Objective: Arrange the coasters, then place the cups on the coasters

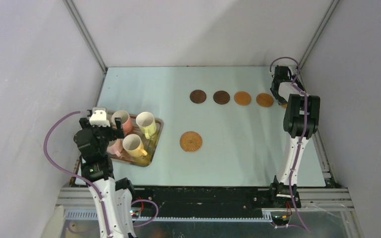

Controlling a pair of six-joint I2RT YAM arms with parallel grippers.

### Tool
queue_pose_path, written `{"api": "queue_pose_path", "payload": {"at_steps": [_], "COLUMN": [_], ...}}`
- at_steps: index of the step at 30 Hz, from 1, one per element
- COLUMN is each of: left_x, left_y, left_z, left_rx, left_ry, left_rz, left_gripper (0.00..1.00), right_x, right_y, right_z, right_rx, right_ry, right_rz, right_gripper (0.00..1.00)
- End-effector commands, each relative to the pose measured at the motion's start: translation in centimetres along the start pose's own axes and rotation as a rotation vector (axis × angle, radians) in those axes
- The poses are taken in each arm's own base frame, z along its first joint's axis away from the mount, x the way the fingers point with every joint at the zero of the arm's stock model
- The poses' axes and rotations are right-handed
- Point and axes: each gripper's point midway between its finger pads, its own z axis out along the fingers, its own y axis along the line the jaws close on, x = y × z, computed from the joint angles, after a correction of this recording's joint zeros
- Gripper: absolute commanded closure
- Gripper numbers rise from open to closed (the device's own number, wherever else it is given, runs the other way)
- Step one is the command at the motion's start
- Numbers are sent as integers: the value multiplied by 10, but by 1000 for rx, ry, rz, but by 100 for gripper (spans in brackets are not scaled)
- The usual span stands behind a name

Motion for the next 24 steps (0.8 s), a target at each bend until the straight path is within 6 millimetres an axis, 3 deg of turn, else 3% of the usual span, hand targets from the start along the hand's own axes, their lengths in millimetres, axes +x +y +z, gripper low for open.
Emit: {"api": "queue_pose_path", "payload": {"at_steps": [1,4,8,12,13,14,15,16,17,18,19,20,21,22,23,24], "left_x": [-3,-3,-2,-2,-2,-2,-1,-1,1,1,0,0,0,0,-1,-1], "left_y": [2,2,2,1,0,0,0,0,0,0,0,0,-1,-1,-2,-2], "left_z": [1,1,1,1,2,2,3,3,4,4,4,4,4,4,4,4], "left_rx": [-5,-8,-9,1,5,7,5,6,7,7,9,10,13,16,18,17], "left_ry": [-14,-14,-14,-15,-15,-13,-9,-7,-2,-1,-2,-3,-4,-7,-10,-10], "left_rz": [-11,-13,-11,-11,-11,-12,-14,-13,-16,-16,-17,-18,-18,-17,-16,-16], "left_gripper": [2,2,2,2,2,2,2,2,1,2,2,2,2,2,2,2], "right_x": [-3,-4,-20,-46,-56,-69,-74,-88,-89,-103,-100,-108,-101,-101,-89,-82], "right_y": [27,21,-7,-65,-74,-66,-71,-52,-45,-21,6,42,70,110,136,172], "right_z": [14,8,-30,-94,-121,-144,-170,-200,-223,-263,-274,-313,-323,-357,-365,-389], "right_rx": [-70,-68,-50,72,89,91,100,79,66,11,-33,-123,-177,-267,-317,-397], "right_ry": [-22,-25,-105,-223,-275,-320,-375,-438,-485,-580,-600,-694,-707,-777,-773,-808], "right_rz": [18,18,84,233,275,272,297,273,268,232,176,110,44,-29,-100,-164], "right_gripper": [1,1,1,1,1,1,1,1,0,1,1,1,0,0,0,1]}}
